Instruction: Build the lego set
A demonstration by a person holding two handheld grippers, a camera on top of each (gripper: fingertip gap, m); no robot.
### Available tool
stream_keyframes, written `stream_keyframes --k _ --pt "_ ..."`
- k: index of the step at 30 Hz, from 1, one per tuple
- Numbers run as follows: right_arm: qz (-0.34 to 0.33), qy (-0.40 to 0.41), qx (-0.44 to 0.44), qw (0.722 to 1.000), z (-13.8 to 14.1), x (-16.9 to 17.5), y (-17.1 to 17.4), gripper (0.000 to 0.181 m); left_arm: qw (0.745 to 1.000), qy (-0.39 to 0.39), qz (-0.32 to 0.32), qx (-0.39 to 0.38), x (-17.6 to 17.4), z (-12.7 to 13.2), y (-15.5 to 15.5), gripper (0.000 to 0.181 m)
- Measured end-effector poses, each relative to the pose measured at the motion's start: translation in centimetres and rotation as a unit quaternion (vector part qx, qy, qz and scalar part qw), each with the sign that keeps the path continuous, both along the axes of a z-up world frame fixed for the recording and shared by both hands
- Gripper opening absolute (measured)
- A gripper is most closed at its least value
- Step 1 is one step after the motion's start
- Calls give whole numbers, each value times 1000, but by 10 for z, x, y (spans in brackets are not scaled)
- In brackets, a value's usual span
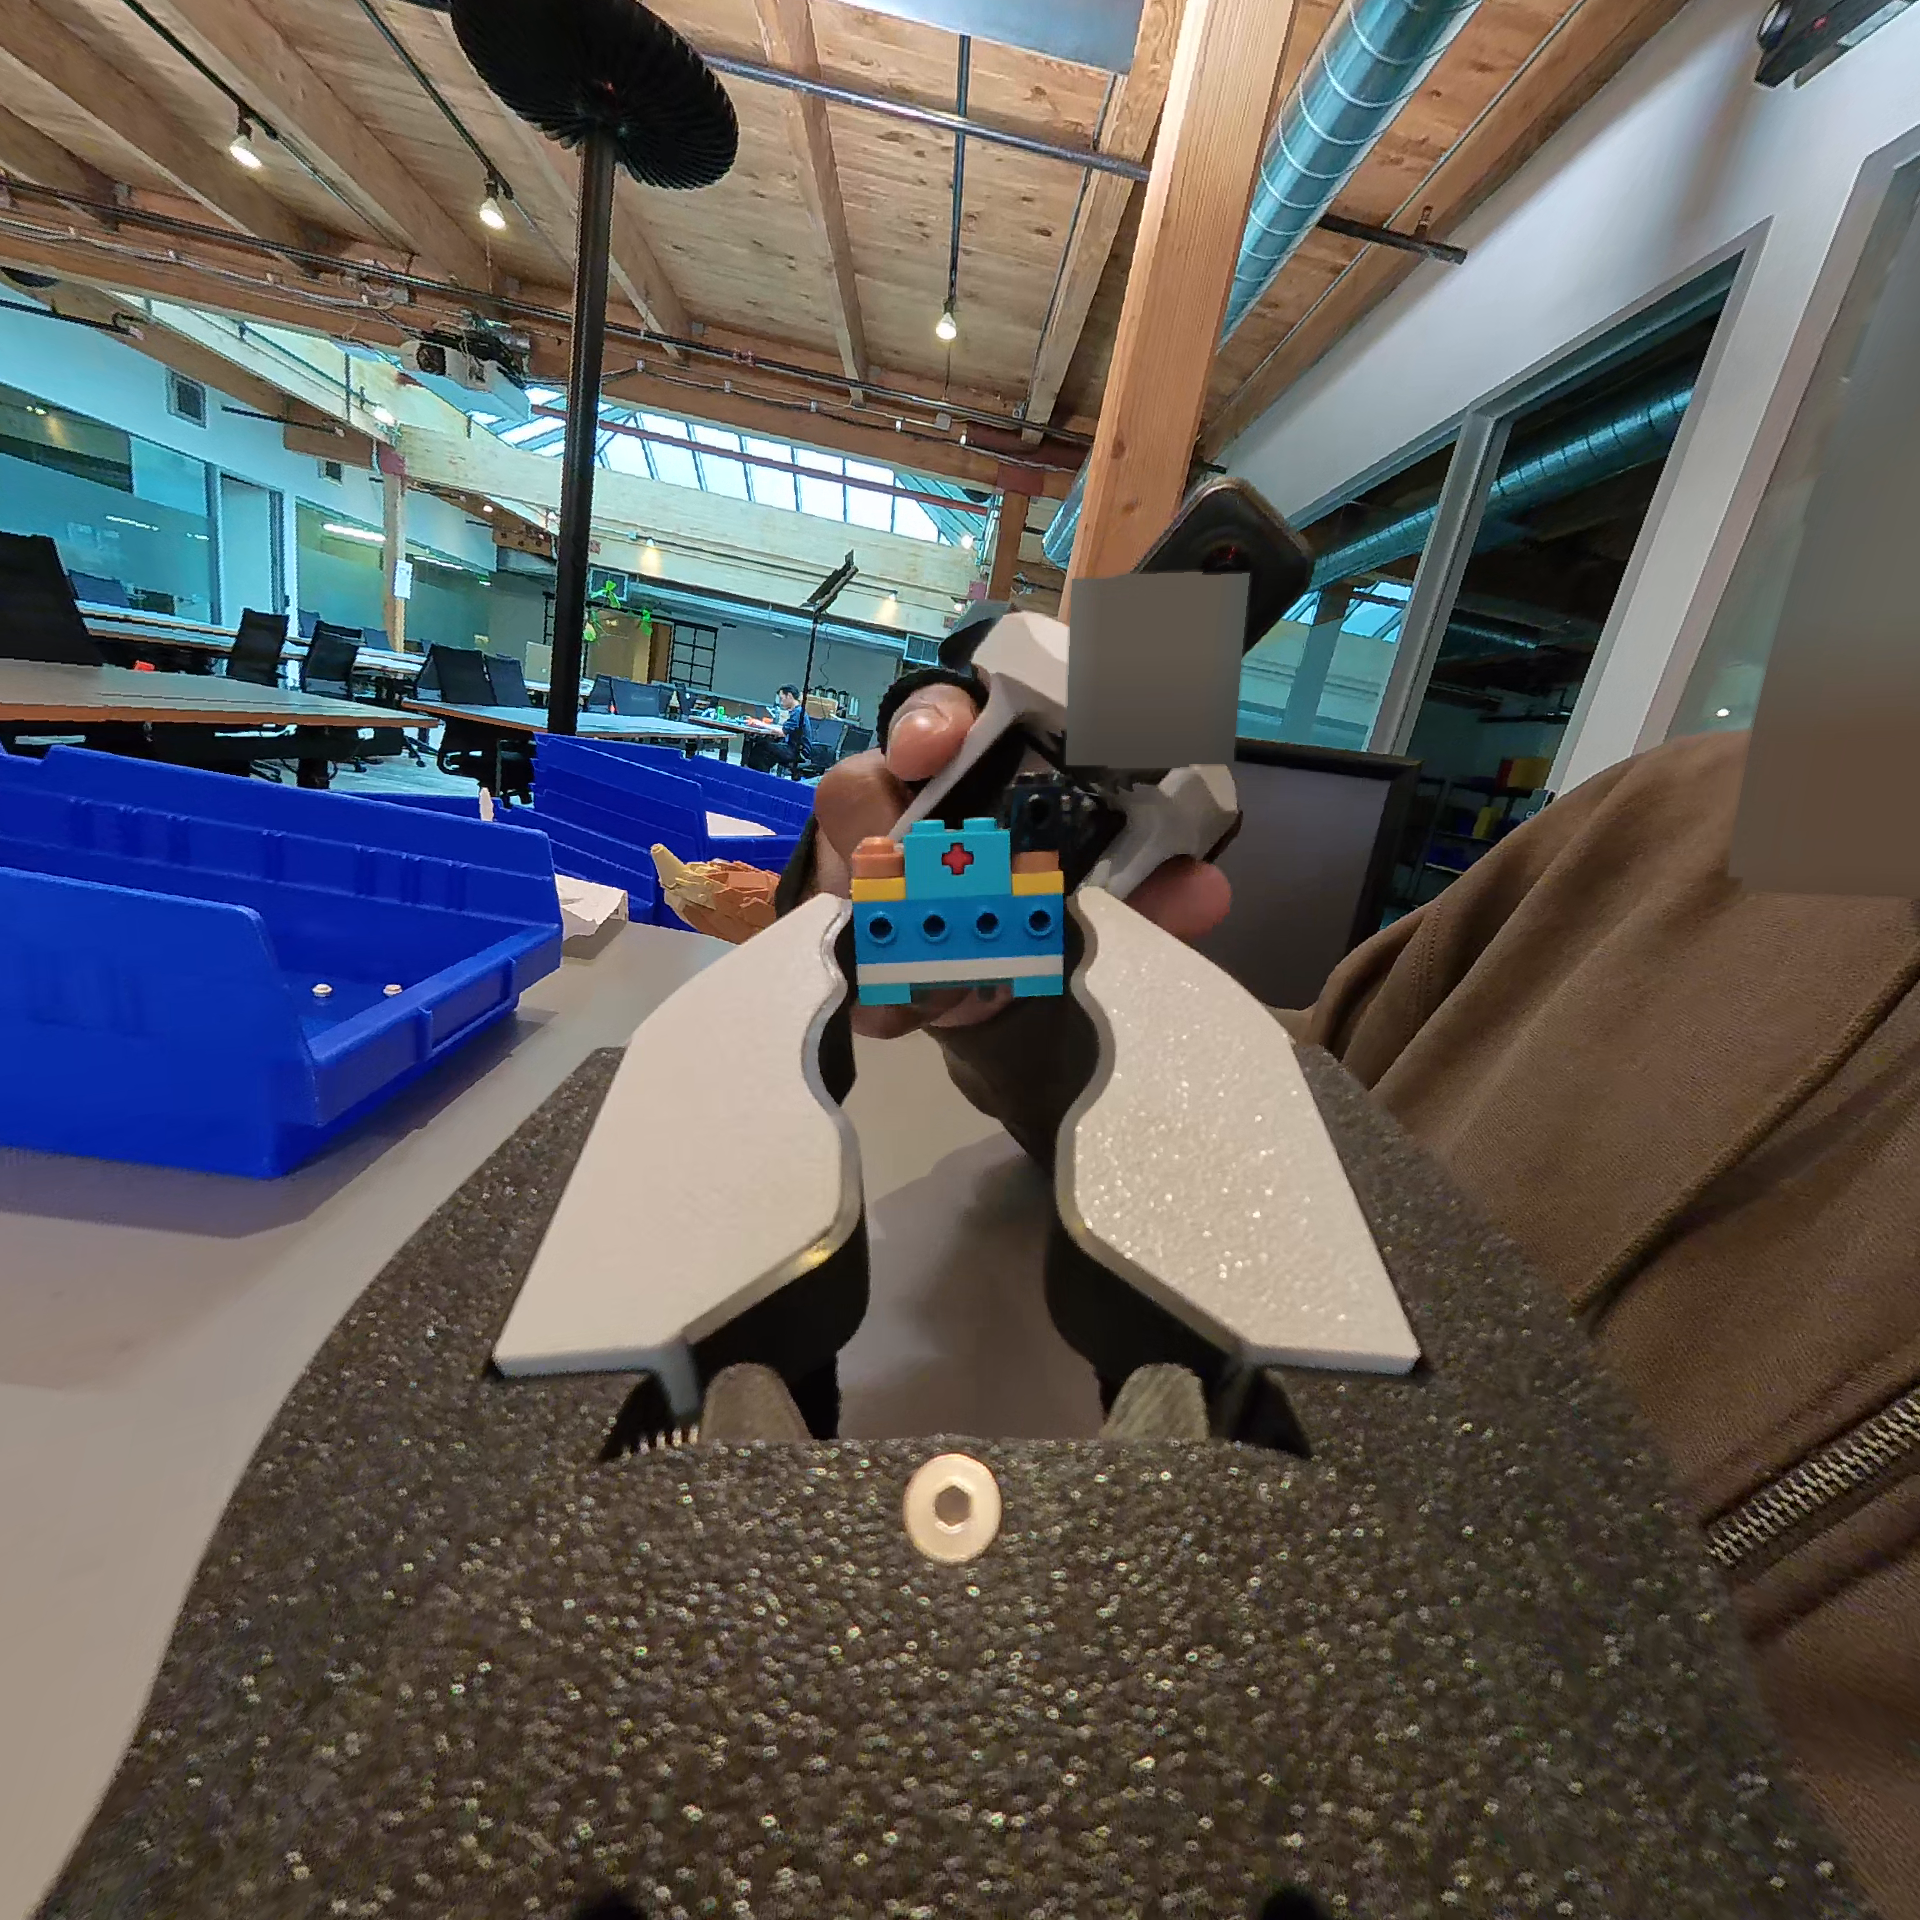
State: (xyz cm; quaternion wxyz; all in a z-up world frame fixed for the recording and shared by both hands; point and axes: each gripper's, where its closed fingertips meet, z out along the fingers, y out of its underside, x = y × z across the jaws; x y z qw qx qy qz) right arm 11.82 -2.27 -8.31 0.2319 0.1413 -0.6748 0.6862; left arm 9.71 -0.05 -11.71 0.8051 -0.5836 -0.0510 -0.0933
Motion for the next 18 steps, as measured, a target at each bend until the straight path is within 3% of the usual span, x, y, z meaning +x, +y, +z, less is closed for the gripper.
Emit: stream_keyframes --k 8,18 --pt "-23 -10 16 1000 -7 -11 -2 7 1000 5 0 -5 1 -1 1 37" --pt "7 -53 6 999 -8 -10 -1 5 1000 9 -4 -9 3 -2 2 37"
